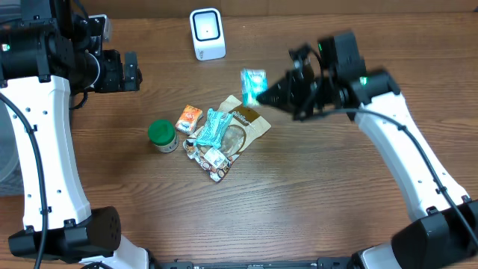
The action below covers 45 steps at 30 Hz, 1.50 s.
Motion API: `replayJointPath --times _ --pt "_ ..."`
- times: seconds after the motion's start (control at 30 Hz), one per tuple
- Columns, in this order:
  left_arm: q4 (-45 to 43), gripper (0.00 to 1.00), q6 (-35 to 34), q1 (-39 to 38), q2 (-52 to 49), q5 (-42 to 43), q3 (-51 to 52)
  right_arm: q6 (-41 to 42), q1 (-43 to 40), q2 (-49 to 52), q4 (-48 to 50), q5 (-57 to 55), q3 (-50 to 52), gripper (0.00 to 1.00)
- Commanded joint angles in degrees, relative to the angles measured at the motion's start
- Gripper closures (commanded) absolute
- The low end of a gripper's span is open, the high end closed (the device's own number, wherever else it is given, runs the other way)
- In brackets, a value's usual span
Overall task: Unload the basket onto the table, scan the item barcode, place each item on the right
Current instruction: 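Lift the tissue pack and carry it toward the white scanner, then hold the tissue pack barcode in front of the scanner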
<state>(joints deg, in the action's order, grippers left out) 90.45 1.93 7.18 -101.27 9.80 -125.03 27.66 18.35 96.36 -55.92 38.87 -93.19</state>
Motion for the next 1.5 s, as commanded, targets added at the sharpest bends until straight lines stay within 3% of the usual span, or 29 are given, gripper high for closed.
replayJointPath --times 0.0,0.17,0.37,0.57,0.93,1.47 --pt "-0.1 0.0 1.1 0.0 0.0 -0.1 -0.3 -8.6 3.7 6.9 -6.1 -17.1 -16.4 0.96" --pt "-0.1 0.01 1.1 0.0 0.0 -0.2 -0.3 -14.7 8.3 18.2 -7.8 -34.1 -33.6 0.96" --pt "-0.1 0.0 1.1 0.0 0.0 -0.1 -0.3 -28.6 14.6 26.7 9.9 -62.7 -35.1 0.96" --pt "-0.1 0.0 1.1 0.0 0.0 -0.2 -0.3 -48.3 17.6 35.4 28.7 -73.3 -35.1 0.96" --pt "-0.1 0.0 1.1 0.0 0.0 -0.1 -0.3 -68.5 17.6 49.0 49.8 -74.8 -35.0 0.96" --pt "-0.1 0.0 1.1 0.0 0.0 -0.1 -0.3 -68.4 16.9 53.5 52.7 -72.9 -35.0 0.96"
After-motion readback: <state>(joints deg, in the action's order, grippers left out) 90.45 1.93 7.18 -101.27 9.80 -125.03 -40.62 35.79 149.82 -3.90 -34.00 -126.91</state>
